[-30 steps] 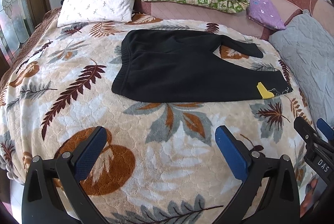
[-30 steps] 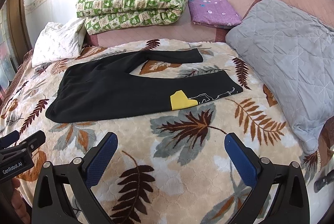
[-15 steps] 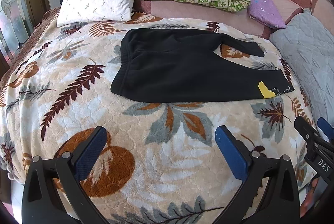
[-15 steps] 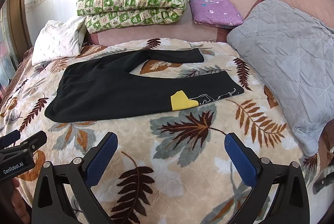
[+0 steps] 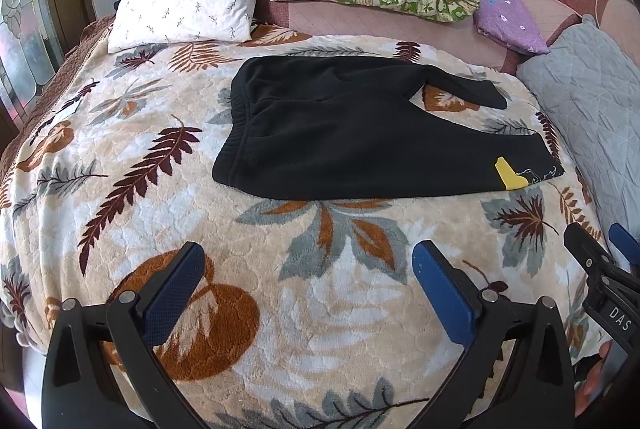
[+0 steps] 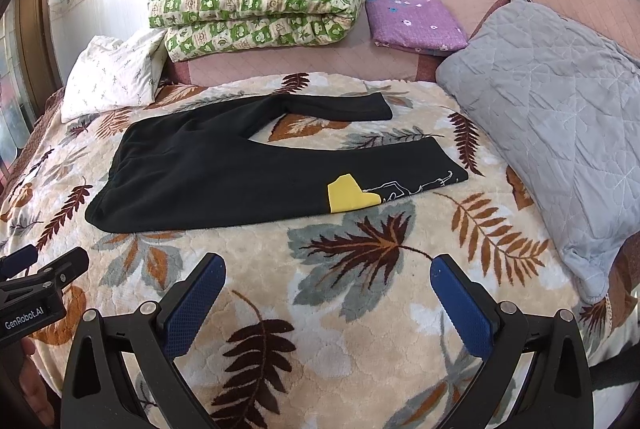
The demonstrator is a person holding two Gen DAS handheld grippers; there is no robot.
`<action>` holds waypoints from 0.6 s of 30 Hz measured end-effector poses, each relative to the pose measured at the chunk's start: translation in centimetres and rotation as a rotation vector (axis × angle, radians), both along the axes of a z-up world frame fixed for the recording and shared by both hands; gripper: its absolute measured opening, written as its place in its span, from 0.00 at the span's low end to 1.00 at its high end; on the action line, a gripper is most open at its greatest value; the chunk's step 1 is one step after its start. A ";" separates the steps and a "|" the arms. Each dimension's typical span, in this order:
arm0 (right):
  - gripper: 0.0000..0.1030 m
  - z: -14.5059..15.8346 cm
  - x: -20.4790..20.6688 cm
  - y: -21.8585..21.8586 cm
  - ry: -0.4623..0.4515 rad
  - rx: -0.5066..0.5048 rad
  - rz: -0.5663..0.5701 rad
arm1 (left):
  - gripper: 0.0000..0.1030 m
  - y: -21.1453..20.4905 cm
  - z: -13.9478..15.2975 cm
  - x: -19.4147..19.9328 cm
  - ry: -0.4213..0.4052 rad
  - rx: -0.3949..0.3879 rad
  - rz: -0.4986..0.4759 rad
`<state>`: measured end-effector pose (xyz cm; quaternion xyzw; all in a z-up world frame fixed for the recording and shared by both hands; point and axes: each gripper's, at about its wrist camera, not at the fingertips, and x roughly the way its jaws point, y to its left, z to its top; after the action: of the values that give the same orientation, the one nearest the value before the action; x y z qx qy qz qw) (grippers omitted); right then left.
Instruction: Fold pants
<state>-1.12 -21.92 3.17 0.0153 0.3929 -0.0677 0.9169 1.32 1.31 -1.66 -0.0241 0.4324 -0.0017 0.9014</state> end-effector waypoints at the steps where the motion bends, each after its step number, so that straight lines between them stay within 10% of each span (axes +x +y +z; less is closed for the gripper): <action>1: 1.00 0.0 0.1 0.0 0.001 0.000 0.002 | 1.00 0.1 0.1 0.2 0.004 0.001 0.000; 18: 1.00 -0.1 3.2 -0.5 0.036 0.001 0.049 | 1.00 -0.9 -0.4 3.6 0.036 0.029 -0.016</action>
<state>2.08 -22.46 3.02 0.0047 0.4095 -0.0455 0.9112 4.96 0.37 -2.10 -0.0074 0.4486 -0.0022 0.8937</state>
